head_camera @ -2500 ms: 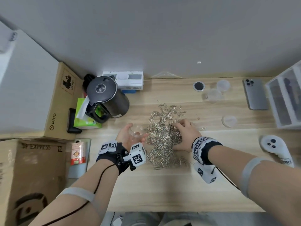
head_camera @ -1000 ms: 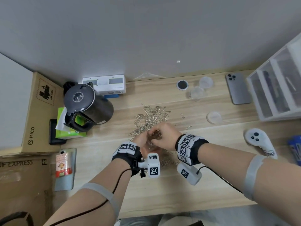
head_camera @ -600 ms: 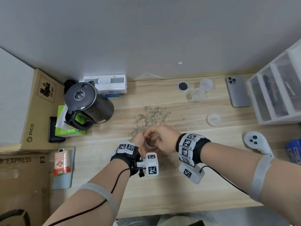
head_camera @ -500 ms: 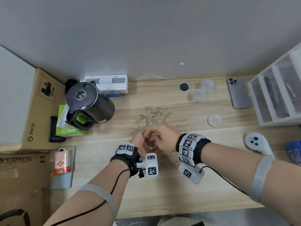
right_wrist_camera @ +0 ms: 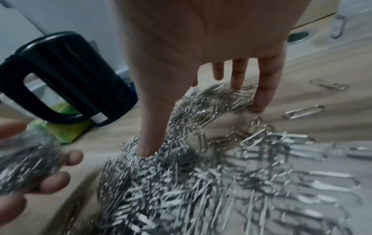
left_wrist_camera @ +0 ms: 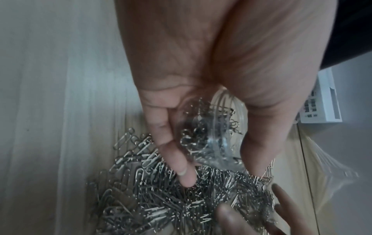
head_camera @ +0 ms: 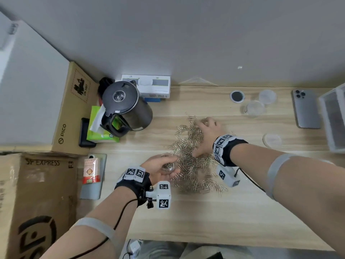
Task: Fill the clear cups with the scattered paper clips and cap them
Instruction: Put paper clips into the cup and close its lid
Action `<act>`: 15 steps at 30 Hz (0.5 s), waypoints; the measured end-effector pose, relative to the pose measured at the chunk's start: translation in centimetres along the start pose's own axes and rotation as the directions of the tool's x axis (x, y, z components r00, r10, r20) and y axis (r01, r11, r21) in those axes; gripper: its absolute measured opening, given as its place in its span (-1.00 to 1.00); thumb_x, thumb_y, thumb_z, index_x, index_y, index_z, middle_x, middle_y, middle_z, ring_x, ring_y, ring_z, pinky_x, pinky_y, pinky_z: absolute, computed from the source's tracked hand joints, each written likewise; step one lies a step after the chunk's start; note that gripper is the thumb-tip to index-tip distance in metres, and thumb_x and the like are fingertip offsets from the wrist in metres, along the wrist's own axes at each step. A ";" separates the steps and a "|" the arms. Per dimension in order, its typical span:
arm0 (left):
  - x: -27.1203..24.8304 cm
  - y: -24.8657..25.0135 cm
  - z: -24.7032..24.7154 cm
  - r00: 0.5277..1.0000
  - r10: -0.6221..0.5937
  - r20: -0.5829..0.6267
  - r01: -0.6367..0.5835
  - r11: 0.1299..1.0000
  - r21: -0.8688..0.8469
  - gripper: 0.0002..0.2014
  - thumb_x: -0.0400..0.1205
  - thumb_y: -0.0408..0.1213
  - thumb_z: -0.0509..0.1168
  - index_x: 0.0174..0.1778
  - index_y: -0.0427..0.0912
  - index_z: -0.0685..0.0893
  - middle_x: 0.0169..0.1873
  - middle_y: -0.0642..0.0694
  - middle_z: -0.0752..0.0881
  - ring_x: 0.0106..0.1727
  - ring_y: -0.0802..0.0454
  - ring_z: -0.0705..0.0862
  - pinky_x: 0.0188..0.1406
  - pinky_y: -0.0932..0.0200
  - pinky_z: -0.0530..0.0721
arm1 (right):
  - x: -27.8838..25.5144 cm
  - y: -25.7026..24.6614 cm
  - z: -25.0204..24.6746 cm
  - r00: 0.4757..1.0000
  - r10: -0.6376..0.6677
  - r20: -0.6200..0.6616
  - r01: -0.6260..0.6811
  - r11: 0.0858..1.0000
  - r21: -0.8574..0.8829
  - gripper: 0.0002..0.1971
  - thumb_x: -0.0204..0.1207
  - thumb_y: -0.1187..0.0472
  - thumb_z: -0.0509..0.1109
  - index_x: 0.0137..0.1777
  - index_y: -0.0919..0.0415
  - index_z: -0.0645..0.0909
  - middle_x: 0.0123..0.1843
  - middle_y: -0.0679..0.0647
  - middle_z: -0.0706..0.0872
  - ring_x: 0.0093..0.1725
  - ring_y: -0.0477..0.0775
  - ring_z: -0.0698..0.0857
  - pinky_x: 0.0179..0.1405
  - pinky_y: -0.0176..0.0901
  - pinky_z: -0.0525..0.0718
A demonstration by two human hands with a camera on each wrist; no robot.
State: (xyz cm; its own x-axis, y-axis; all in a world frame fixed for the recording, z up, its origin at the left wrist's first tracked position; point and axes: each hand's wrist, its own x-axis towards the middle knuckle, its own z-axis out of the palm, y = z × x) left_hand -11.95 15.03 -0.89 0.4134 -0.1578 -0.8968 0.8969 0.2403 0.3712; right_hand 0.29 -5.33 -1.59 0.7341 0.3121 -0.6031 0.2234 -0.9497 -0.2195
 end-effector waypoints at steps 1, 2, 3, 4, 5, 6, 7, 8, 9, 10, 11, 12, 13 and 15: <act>0.0 0.0 -0.3 1.000 0.011 0.011 -0.012 1.000 0.028 -0.77 0.62 -0.25 0.47 0.10 -0.25 0.64 -0.02 -0.34 0.72 -0.36 -0.03 0.75 -0.30 0.20 0.76 | 0.0 -0.6 0.5 0.999 -0.025 0.025 0.026 0.999 -0.047 0.36 -0.15 -0.43 0.66 0.66 -0.15 0.04 0.63 0.14 0.12 0.59 0.32 0.15 0.53 0.29 0.34; 0.0 0.0 -0.5 1.000 0.016 0.018 -0.017 0.998 0.053 -0.75 0.62 -0.23 0.47 0.11 -0.25 0.62 -0.03 -0.34 0.73 -0.36 -0.03 0.73 -0.29 0.20 0.75 | 0.0 -1.1 1.0 0.998 -0.048 0.044 0.052 0.995 -0.089 0.37 -0.19 -0.45 0.66 0.65 -0.18 0.05 0.63 0.14 0.13 0.59 0.31 0.14 0.52 0.31 0.35; 0.0 0.0 -0.8 1.000 0.016 0.022 -0.018 0.998 0.066 -0.75 0.62 -0.23 0.45 0.12 -0.26 0.62 -0.04 -0.34 0.74 -0.36 -0.02 0.72 -0.29 0.19 0.75 | -0.1 -1.6 1.5 0.996 -0.063 0.065 0.070 0.991 -0.117 0.36 -0.21 -0.44 0.66 0.64 -0.20 0.07 0.63 0.14 0.13 0.59 0.32 0.12 0.50 0.34 0.38; 0.1 0.0 -0.9 1.000 0.018 0.025 -0.020 0.998 0.064 -0.77 0.63 -0.24 0.44 0.12 -0.27 0.62 -0.05 -0.34 0.74 -0.36 -0.03 0.72 -0.30 0.19 0.74 | -0.3 -2.1 1.9 0.994 -0.069 0.088 0.080 0.987 -0.136 0.35 -0.21 -0.43 0.67 0.62 -0.22 0.07 0.63 0.15 0.11 0.60 0.33 0.11 0.46 0.37 0.42; 0.1 0.1 -1.0 0.999 0.020 0.024 -0.022 0.998 0.056 -0.78 0.63 -0.26 0.43 0.11 -0.27 0.62 -0.07 -0.34 0.74 -0.36 -0.03 0.71 -0.29 0.18 0.74 | -0.5 -2.5 2.3 0.992 -0.072 0.105 0.088 0.984 -0.157 0.35 -0.21 -0.43 0.67 0.62 -0.23 0.07 0.63 0.15 0.10 0.59 0.33 0.11 0.43 0.38 0.46; 0.1 0.1 -1.0 1.000 0.019 0.024 -0.020 0.999 0.036 -0.80 0.63 -0.27 0.42 0.09 -0.27 0.62 -0.08 -0.33 0.74 -0.36 -0.04 0.71 -0.28 0.16 0.75 | -0.6 -2.8 2.7 0.991 -0.076 0.110 0.095 0.979 -0.180 0.34 -0.21 -0.42 0.68 0.61 -0.23 0.07 0.62 0.15 0.10 0.59 0.33 0.12 0.40 0.38 0.49; 0.1 0.2 -1.1 1.000 0.018 0.019 -0.018 1.000 0.007 -0.80 0.62 -0.28 0.43 0.08 -0.26 0.61 -0.08 -0.33 0.73 -0.36 -0.05 0.71 -0.27 0.16 0.75 | -0.8 -3.0 3.0 0.991 -0.081 0.104 0.100 0.975 -0.200 0.33 -0.20 -0.42 0.68 0.61 -0.23 0.08 0.61 0.14 0.12 0.58 0.32 0.14 0.37 0.37 0.52; 0.0 0.2 -1.1 1.000 0.014 0.011 -0.014 0.999 -0.030 -0.78 0.61 -0.29 0.43 0.10 -0.26 0.60 -0.06 -0.33 0.71 -0.37 -0.05 0.73 -0.28 0.15 0.76 | -0.9 -3.2 3.2 0.992 -0.090 0.090 0.107 0.971 -0.212 0.29 -0.16 -0.40 0.68 0.60 -0.23 0.10 0.60 0.14 0.14 0.56 0.31 0.17 0.36 0.34 0.54; 0.1 0.3 -1.1 1.000 0.008 0.005 -0.008 0.998 -0.061 -0.76 0.61 -0.29 0.44 0.12 -0.26 0.59 -0.04 -0.33 0.70 -0.38 -0.06 0.74 -0.30 0.15 0.76 | -1.1 -3.3 3.4 0.992 -0.105 0.070 0.118 0.970 -0.213 0.22 -0.10 -0.37 0.68 0.59 -0.23 0.14 0.58 0.15 0.18 0.54 0.28 0.21 0.35 0.29 0.55; 0.1 0.2 -1.0 1.000 -0.001 0.003 0.002 0.996 -0.084 -0.72 0.60 -0.26 0.45 0.15 -0.25 0.58 -0.02 -0.34 0.68 -0.39 -0.06 0.75 -0.33 0.15 0.76 | -1.2 -3.3 3.6 0.991 -0.126 0.045 0.133 0.970 -0.203 0.13 0.00 -0.34 0.68 0.57 -0.23 0.18 0.55 0.15 0.23 0.51 0.26 0.25 0.35 0.24 0.55; 0.1 0.2 -1.0 1.000 -0.013 -0.005 0.012 0.995 -0.095 -0.68 0.60 -0.23 0.46 0.18 -0.26 0.58 -0.01 -0.34 0.68 -0.40 -0.07 0.75 -0.36 0.15 0.76 | -1.3 -3.3 3.7 0.989 -0.149 0.019 0.150 0.972 -0.179 0.01 0.10 -0.29 0.66 0.54 -0.23 0.24 0.52 0.13 0.28 0.49 0.23 0.28 0.35 0.18 0.55; 0.2 0.3 -0.9 1.000 -0.019 -0.020 0.017 0.994 -0.108 -0.64 0.59 -0.18 0.47 0.21 -0.27 0.59 0.00 -0.35 0.69 -0.38 -0.08 0.76 -0.37 0.15 0.76 | -1.4 -3.1 3.9 0.985 -0.170 -0.006 0.167 0.975 -0.148 -0.12 0.19 -0.23 0.64 0.50 -0.22 0.31 0.49 0.10 0.32 0.47 0.20 0.30 0.33 0.13 0.56; 0.3 0.3 -0.8 0.999 -0.019 -0.038 0.014 0.992 -0.128 -0.59 0.59 -0.13 0.48 0.25 -0.28 0.60 -0.01 -0.35 0.71 -0.33 -0.13 0.78 -0.38 0.13 0.77 | -1.4 -3.0 4.0 0.982 -0.185 -0.026 0.181 0.977 -0.114 -0.24 0.28 -0.15 0.63 0.46 -0.23 0.36 0.46 0.08 0.35 0.45 0.18 0.32 0.29 0.09 0.58; 0.4 0.6 -0.7 0.998 -0.028 -0.064 0.015 0.982 -0.186 -0.54 0.59 -0.01 0.43 0.25 -0.28 0.61 -0.09 -0.35 0.74 -0.20 -0.24 0.80 -0.36 0.08 0.79 | -1.4 -2.6 4.2 0.979 -0.197 -0.045 0.194 0.979 -0.062 -0.39 0.38 0.02 0.58 0.40 -0.21 0.44 0.38 0.05 0.38 0.42 0.17 0.33 0.25 0.05 0.59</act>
State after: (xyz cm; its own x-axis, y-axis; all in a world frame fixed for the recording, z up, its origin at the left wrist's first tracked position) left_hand -11.37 15.80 -1.25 0.3776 -0.1029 -0.9202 0.8583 0.4118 0.3061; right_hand -4.09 -3.18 -3.40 0.7042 0.4911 -0.5128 0.4003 -0.8711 -0.2845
